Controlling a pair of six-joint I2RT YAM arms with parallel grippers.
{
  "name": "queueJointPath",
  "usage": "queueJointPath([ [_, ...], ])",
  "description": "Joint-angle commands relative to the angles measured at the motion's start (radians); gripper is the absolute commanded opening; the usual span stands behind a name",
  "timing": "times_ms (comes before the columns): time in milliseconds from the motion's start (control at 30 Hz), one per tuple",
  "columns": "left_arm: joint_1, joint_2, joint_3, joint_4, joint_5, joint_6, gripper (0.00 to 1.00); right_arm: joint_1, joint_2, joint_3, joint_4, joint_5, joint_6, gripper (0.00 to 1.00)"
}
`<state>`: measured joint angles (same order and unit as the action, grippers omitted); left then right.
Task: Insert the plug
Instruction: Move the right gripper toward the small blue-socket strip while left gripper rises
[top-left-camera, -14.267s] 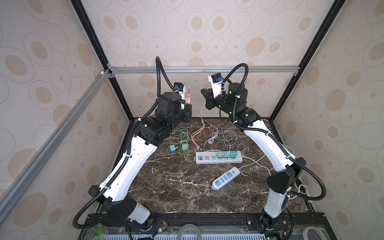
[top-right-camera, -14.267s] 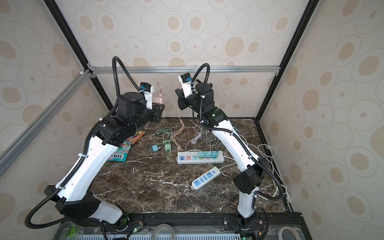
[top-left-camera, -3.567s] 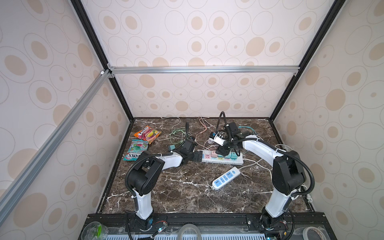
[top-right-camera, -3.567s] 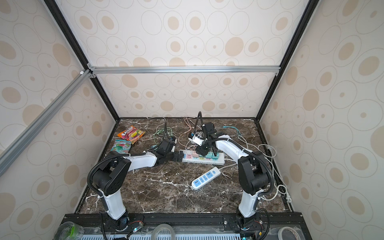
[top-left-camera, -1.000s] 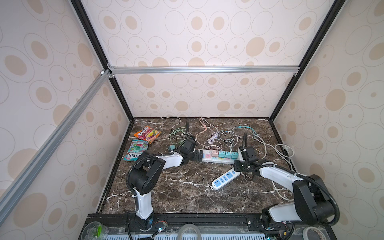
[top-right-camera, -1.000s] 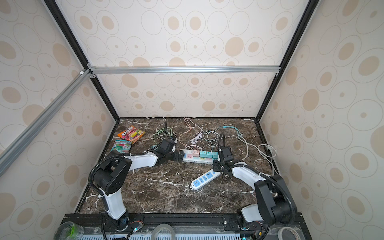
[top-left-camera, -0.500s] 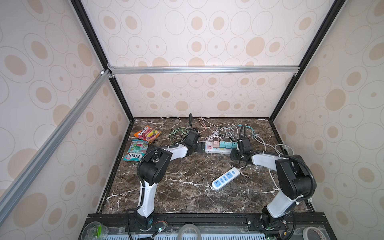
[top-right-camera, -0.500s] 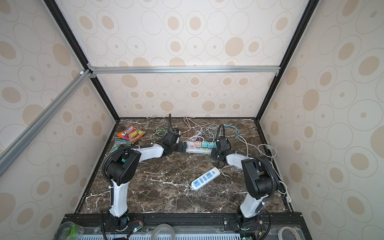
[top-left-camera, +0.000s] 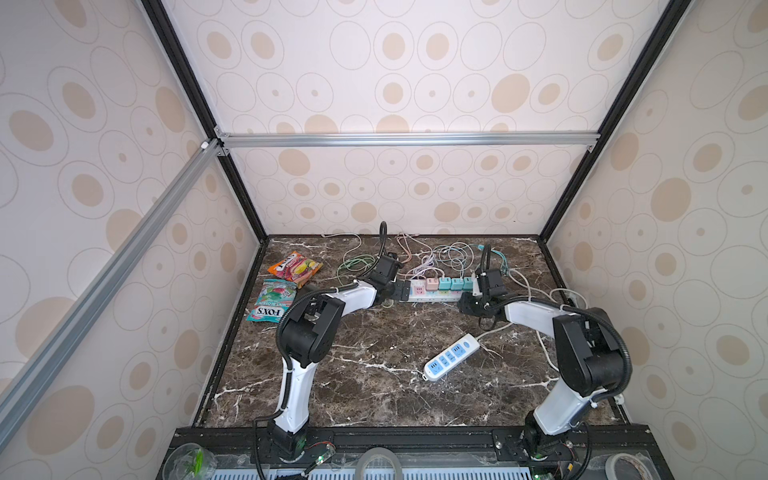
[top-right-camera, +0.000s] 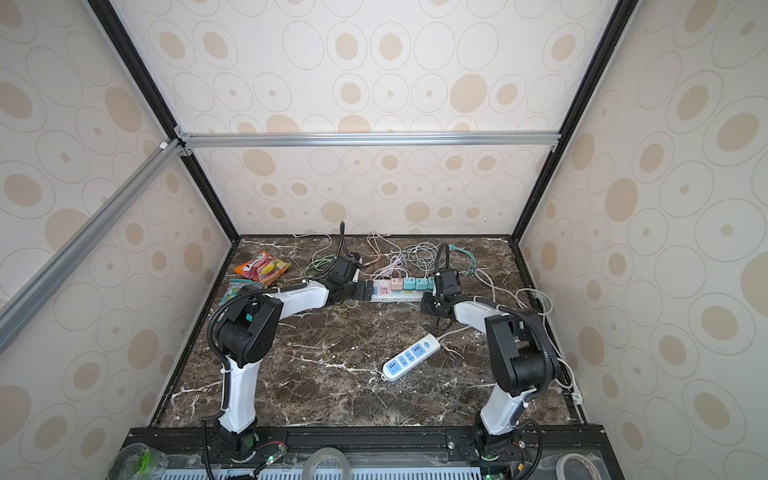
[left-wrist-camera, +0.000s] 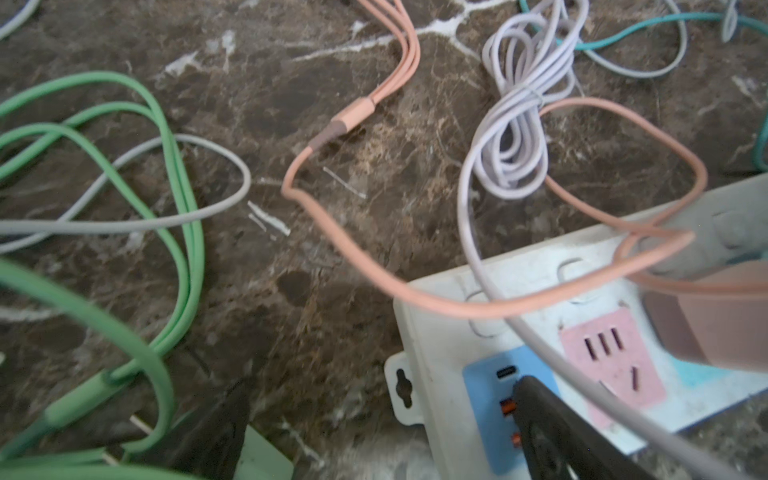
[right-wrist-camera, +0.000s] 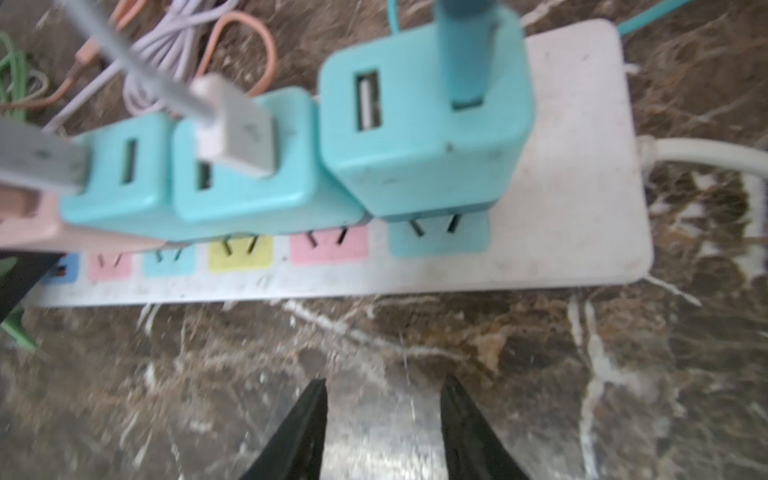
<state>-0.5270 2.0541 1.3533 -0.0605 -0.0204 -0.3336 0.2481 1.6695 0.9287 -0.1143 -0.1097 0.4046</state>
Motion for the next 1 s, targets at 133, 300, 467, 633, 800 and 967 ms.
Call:
queueJointPath([
  [133,0.007,-0.163,-0.136,-0.056,0.022,-0.018,0.98,0.004,-0.130,-0.092,-0.139,-0.091,0.008,0.65],
  [300,0.007,-0.261,-0.250,-0.024,0.005,-0.049,0.98,0.014,-0.215,-0.154,-0.181,-0.142,-0.004,0.79],
  [467,0.005,-0.380,-0.368,0.030,-0.044,-0.075,0.98,0.080,-0.326,-0.138,-0.296,-0.183,-0.220,0.80],
  [633,0.007,-0.494,-0.460,0.109,-0.093,-0.103,0.98,0.202,-0.339,-0.049,-0.393,-0.141,-0.436,0.80],
  [800,0.008,-0.561,-0.509,0.138,-0.171,-0.120,0.98,0.260,-0.278,0.027,-0.496,-0.162,-0.714,0.80],
  [967,0.021,-0.609,-0.557,0.170,-0.208,-0.127,0.98,0.307,-0.182,0.090,-0.655,-0.194,-1.001,0.81],
])
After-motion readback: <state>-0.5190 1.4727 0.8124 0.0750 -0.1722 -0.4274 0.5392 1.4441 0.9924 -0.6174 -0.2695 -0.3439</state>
